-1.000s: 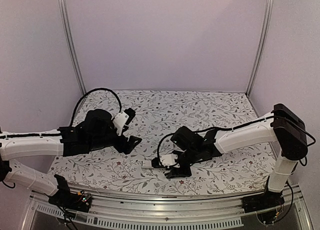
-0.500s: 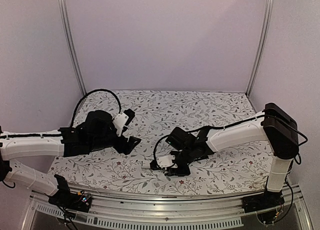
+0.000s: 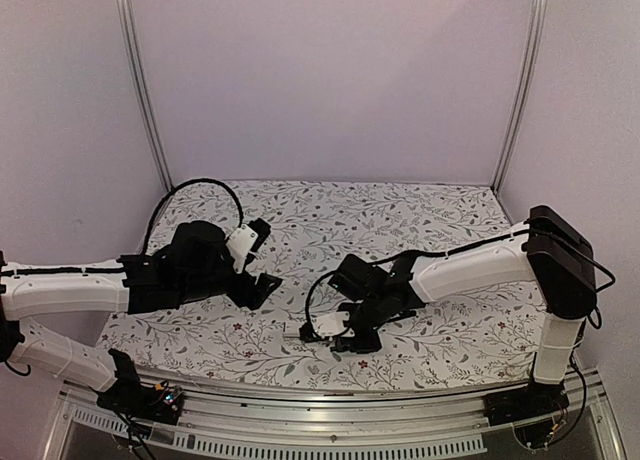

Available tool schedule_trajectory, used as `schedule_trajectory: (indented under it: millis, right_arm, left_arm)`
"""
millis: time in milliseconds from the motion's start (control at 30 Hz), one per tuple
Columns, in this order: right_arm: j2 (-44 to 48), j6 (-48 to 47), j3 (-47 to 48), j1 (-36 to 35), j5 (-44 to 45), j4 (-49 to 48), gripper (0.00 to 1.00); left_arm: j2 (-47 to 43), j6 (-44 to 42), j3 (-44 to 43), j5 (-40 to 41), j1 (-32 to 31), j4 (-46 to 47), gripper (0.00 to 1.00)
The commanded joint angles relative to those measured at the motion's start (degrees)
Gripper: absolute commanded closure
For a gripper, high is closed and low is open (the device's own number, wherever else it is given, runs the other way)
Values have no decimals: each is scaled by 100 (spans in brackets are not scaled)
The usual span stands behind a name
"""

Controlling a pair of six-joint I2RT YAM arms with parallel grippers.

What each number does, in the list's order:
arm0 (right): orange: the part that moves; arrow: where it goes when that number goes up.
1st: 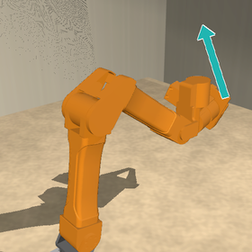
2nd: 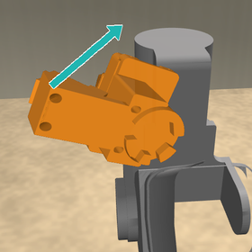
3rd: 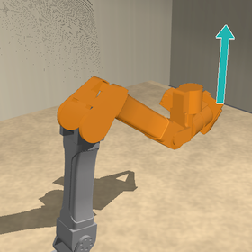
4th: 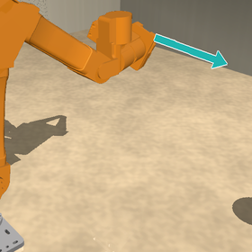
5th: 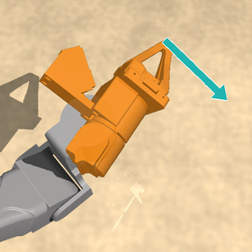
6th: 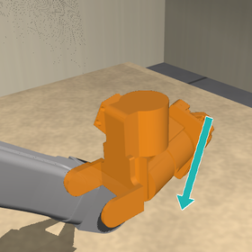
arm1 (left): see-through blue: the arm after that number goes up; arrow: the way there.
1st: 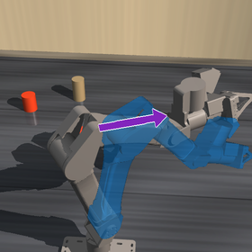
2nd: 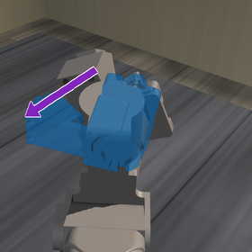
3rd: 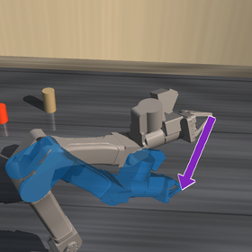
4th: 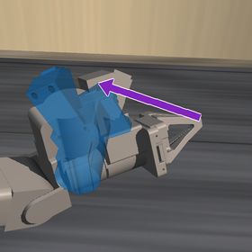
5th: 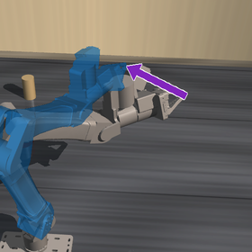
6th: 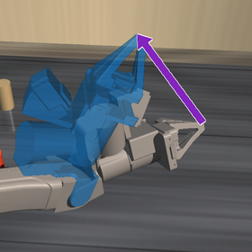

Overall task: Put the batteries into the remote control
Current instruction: Pick up the battery at the center of the board, then place the battery cover in the battery compartment.

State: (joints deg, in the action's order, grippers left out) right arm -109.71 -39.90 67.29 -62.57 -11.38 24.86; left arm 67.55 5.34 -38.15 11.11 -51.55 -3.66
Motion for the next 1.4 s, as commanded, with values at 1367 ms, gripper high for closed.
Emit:
schedule_trajectory:
  millis: [1367]
  right_arm:
    - [-266, 452, 806, 447, 40, 618, 100]
  left_arm:
    - [131, -72, 45, 122, 71, 36, 15]
